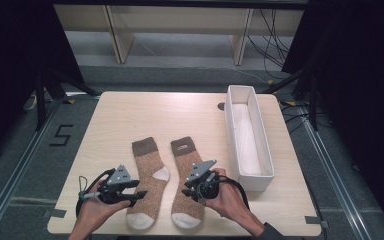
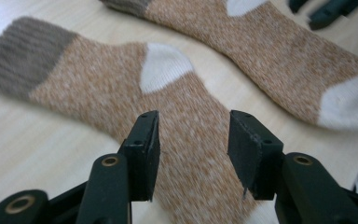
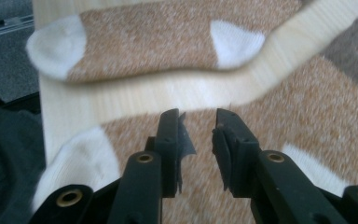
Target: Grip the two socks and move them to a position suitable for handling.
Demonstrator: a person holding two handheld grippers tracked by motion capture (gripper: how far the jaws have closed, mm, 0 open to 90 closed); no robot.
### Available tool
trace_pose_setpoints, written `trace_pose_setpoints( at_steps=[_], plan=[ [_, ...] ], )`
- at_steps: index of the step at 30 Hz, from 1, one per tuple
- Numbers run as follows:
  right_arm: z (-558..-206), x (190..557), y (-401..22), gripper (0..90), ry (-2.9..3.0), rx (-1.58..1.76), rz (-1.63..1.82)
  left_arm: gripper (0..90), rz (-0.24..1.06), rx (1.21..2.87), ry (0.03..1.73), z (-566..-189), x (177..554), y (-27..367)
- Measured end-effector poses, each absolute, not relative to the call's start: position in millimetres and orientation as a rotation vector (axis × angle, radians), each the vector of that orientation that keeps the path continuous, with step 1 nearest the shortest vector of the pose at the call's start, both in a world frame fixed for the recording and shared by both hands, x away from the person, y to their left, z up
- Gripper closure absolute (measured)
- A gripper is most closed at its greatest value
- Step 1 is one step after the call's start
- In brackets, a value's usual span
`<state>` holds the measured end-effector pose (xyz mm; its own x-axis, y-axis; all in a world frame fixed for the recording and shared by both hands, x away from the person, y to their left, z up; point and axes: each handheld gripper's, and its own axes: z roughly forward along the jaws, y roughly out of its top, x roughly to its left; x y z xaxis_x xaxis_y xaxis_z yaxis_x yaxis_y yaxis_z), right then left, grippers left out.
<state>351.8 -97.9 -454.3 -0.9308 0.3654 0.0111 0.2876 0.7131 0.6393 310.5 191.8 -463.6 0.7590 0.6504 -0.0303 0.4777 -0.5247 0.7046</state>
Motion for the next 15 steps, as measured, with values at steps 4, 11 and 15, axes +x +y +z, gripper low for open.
trace_pose_setpoints(
  at_steps=[4,11,15],
  plan=[
    [-452.5,364.2,-82.1,69.5,2.797,0.533,0.997,49.6,0.321,2.252,0.84,-468.8,295.5,196.4],
    [-451.9,386.7,-55.8,67.7,2.798,0.581,0.991,45.7,0.309,2.212,0.871,-472.8,271.6,200.2],
    [-449.6,400.4,-40.9,65.9,2.794,0.59,0.969,40.6,0.317,2.231,0.894,-480.1,267.1,198.8]
  ],
)
